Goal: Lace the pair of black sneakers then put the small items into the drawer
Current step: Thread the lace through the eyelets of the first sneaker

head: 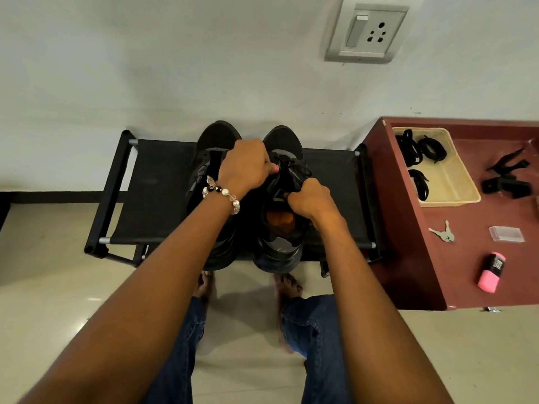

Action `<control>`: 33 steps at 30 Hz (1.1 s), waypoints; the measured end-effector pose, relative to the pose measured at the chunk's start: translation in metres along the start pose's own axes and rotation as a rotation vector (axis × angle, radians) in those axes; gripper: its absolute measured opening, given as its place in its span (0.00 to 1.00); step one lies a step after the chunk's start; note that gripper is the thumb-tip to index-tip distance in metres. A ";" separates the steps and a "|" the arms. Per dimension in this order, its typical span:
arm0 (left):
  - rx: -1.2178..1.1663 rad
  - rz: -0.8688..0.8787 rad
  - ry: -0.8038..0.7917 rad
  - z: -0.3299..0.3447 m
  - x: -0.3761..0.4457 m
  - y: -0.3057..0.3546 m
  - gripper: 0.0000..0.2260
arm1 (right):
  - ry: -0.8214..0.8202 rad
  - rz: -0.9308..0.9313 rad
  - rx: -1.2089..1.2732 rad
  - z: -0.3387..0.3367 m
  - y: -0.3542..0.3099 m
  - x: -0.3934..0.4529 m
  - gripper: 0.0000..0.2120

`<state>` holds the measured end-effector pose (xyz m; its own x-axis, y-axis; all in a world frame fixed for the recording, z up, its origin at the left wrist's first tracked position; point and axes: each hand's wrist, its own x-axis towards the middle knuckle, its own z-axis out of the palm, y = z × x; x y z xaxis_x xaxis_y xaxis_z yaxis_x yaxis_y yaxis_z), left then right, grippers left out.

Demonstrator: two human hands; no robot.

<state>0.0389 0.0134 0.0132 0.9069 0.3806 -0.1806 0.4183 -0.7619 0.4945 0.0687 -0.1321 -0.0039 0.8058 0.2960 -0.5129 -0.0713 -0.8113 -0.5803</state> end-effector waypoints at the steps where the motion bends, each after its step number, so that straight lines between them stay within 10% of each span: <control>1: -0.022 -0.015 0.000 0.000 0.001 -0.001 0.10 | 0.000 0.001 0.002 0.000 0.000 0.000 0.10; 6: -0.296 -0.088 0.002 -0.013 0.002 -0.003 0.08 | 0.012 0.009 0.018 0.001 0.000 0.002 0.09; 13: -1.738 -0.183 -0.006 -0.035 0.001 -0.010 0.12 | 0.012 0.011 0.030 0.003 0.000 0.002 0.08; 16: -1.990 -0.233 -0.087 -0.028 -0.002 0.002 0.12 | 0.012 0.009 0.038 0.002 -0.001 0.000 0.06; 19: -1.683 -0.273 0.046 -0.021 0.003 0.004 0.09 | 0.020 0.004 0.033 0.002 -0.002 -0.003 0.04; 22: -0.808 -0.153 0.280 -0.008 0.004 -0.004 0.10 | 0.023 0.005 0.016 0.003 -0.003 -0.003 0.04; 26: -0.122 0.074 0.096 0.007 0.003 -0.004 0.17 | 0.021 0.020 0.010 0.003 -0.005 -0.003 0.04; 33: 0.233 0.142 0.040 0.000 0.007 -0.007 0.10 | 0.031 0.021 0.019 0.004 -0.006 -0.004 0.05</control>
<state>0.0422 0.0217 0.0083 0.9566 0.2779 -0.0873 0.2912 -0.9074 0.3029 0.0634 -0.1265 -0.0007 0.8217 0.2636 -0.5053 -0.0988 -0.8073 -0.5818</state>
